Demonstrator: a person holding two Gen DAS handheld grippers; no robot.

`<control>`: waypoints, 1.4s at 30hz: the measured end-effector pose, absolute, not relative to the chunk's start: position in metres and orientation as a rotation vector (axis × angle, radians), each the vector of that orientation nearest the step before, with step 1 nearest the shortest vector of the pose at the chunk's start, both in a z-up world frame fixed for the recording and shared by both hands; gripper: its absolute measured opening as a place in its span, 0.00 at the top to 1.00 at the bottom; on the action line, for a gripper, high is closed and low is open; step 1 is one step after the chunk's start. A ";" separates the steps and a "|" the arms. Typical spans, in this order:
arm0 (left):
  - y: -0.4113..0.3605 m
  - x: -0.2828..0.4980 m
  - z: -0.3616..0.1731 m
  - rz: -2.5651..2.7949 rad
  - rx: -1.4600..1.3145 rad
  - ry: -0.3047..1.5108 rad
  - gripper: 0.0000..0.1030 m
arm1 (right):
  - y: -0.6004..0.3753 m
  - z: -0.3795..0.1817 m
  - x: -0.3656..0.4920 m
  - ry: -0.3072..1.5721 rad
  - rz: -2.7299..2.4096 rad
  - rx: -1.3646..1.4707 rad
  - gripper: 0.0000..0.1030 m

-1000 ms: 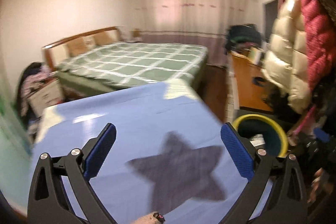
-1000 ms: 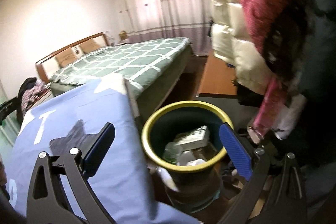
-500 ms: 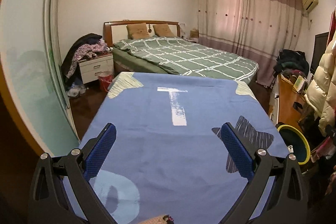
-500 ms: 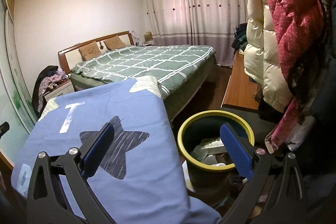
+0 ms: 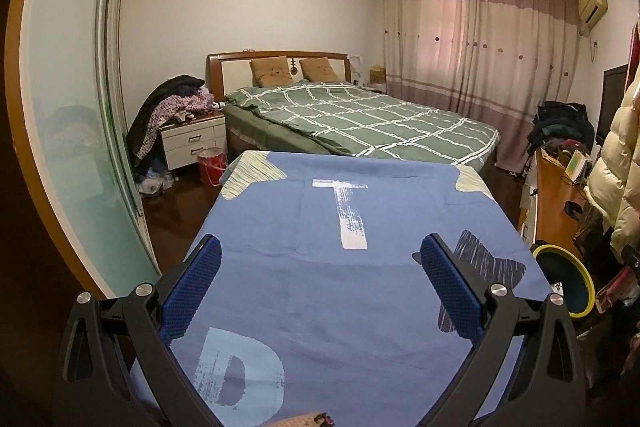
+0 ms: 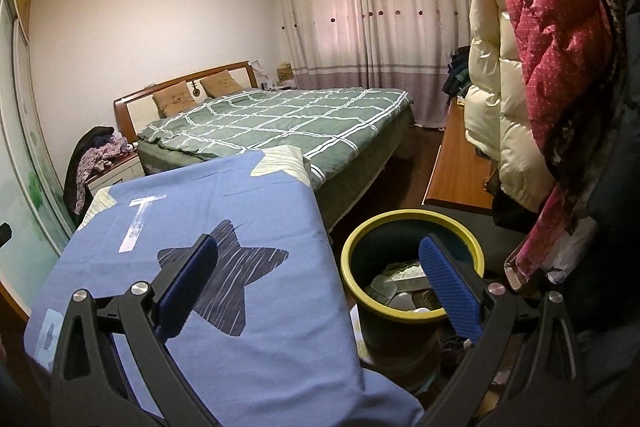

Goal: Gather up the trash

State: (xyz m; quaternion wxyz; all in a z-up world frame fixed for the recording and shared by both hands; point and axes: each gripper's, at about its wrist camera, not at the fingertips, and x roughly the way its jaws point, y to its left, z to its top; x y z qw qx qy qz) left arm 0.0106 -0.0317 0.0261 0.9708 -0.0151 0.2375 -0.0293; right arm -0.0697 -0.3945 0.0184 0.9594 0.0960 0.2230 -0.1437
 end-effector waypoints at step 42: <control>-0.037 0.023 0.019 -0.056 -0.012 0.486 0.05 | -0.388 0.015 -0.057 0.471 -0.272 0.184 0.07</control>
